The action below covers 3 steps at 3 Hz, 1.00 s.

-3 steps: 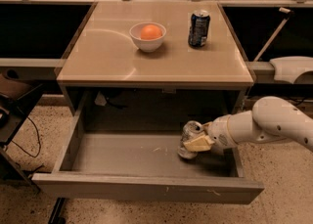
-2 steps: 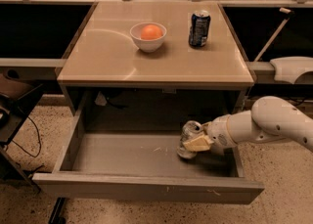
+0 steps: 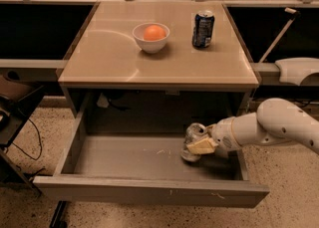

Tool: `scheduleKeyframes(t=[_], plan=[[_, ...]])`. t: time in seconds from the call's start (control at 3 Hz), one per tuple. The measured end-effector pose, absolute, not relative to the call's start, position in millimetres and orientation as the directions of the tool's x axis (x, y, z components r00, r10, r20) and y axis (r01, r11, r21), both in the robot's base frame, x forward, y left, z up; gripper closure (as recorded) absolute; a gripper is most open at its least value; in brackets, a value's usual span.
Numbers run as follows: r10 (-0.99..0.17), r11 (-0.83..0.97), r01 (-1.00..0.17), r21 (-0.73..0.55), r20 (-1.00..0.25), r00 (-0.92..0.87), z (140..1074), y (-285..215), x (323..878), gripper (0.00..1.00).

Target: Place 7up can into top drawer

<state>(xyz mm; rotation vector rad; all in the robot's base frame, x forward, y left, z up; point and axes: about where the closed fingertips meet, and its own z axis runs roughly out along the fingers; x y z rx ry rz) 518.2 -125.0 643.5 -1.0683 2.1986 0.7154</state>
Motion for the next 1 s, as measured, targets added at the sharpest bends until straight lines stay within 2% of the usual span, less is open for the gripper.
scheduleKeyframes(t=[0.33, 0.67, 1.0], plan=[[-0.505, 0.534, -0.819, 0.208, -0.699, -0.507, 643.5, -125.0, 518.2, 0.11], [-0.505, 0.534, -0.819, 0.208, -0.699, -0.507, 643.5, -124.9, 518.2, 0.00], [-0.505, 0.534, -0.819, 0.208, -0.699, -0.507, 643.5, -124.9, 518.2, 0.00]])
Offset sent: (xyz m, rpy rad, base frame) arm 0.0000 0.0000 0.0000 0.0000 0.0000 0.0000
